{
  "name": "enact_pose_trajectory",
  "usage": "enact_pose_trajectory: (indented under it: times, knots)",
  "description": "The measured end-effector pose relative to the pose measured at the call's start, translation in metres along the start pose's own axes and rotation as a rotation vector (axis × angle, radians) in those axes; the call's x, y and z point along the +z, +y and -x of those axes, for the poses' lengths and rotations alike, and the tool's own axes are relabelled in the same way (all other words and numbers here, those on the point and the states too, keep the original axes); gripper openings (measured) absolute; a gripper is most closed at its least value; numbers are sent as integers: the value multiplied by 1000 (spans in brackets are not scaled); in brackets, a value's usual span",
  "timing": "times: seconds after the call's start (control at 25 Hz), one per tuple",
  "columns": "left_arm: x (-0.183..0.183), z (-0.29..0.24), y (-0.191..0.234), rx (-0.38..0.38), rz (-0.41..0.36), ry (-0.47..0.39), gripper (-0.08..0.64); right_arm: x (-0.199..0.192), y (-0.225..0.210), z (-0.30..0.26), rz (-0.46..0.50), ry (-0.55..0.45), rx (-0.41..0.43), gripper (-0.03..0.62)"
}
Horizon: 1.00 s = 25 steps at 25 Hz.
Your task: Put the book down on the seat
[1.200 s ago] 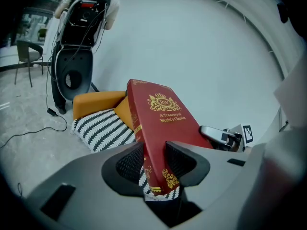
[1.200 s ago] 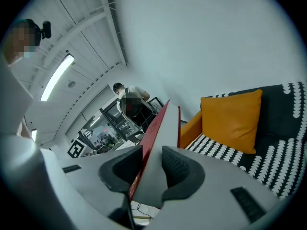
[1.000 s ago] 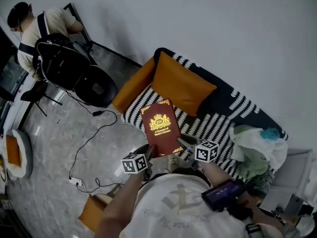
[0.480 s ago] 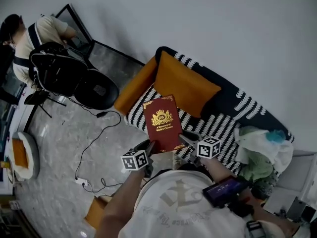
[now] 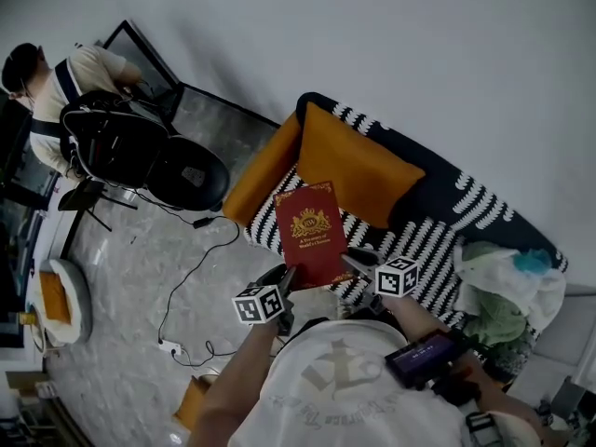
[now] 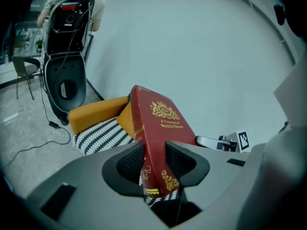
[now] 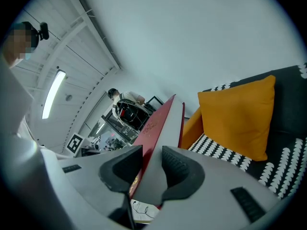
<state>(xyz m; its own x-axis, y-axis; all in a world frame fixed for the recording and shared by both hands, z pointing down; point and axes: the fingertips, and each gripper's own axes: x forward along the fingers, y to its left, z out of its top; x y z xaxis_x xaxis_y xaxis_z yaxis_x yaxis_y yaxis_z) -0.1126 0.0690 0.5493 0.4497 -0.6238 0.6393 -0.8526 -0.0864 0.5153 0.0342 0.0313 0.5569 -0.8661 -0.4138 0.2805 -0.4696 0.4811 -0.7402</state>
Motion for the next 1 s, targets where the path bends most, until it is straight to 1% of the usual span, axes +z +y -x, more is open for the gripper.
enact_pose_trajectory:
  times: [0.2,0.4,0.6,0.72,1.0]
  knots:
    - [9,-11,2,28,16,0,144,11,-13,-9,-31,10,32,135]
    - [16,-24,6,61,34,-23,144,15,-29,-19,-32,44,56,135]
    - [23,-20,13,82,59,-48,144,12,-27,-27,-47,65,69,135]
    - [26,-21,20,83,77,-54,144,12,-28,-33,-49,83,67,135]
    - [19,-37,34,72,134,-28,141,14,-43,-46,-67,105,37,135]
